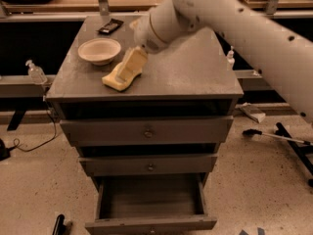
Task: Place sponge into bottom drawer
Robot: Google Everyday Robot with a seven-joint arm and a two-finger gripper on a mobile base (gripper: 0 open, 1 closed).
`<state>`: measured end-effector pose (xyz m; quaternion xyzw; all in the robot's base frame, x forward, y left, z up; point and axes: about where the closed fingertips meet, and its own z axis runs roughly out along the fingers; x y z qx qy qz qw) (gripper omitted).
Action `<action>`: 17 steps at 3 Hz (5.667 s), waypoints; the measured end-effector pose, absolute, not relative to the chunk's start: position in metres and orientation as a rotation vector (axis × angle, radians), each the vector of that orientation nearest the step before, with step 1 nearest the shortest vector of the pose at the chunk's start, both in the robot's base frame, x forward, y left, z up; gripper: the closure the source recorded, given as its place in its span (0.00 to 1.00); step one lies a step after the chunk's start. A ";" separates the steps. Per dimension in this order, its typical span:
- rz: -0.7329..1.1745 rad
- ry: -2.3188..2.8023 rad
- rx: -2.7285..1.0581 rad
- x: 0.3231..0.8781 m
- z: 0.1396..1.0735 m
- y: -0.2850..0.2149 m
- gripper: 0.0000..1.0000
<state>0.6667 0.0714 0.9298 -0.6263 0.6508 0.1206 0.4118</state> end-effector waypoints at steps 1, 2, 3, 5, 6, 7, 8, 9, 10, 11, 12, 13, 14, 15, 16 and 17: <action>0.309 1.684 -1.489 0.672 0.878 0.071 0.00; 0.333 1.713 -1.429 0.685 0.848 0.069 0.00; 0.389 1.723 -1.325 0.695 0.835 0.068 0.00; 0.388 1.719 -1.333 0.695 0.834 0.071 0.40; 0.391 1.719 -1.336 0.695 0.833 0.073 0.62; 0.395 1.715 -1.339 0.694 0.832 0.075 0.86; 0.422 1.648 -1.362 0.687 0.843 0.086 1.00; 0.434 1.544 -1.393 0.663 0.871 0.101 1.00; 0.368 1.531 -1.420 0.632 0.889 0.094 1.00; 0.278 1.614 -1.427 0.584 0.855 0.048 1.00; 0.278 1.614 -1.427 0.584 0.855 0.048 1.00; 0.301 1.601 -1.423 0.565 0.849 0.050 1.00; 0.410 1.563 -1.341 0.529 0.820 0.057 1.00; 0.394 1.547 -1.338 0.526 0.834 0.057 1.00; 0.498 1.500 -1.261 0.527 0.805 0.064 1.00; 0.541 1.315 -1.211 0.514 0.806 0.085 1.00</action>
Offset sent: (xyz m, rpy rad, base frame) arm 0.0371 -0.0117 -0.1157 0.1242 0.0569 -0.1679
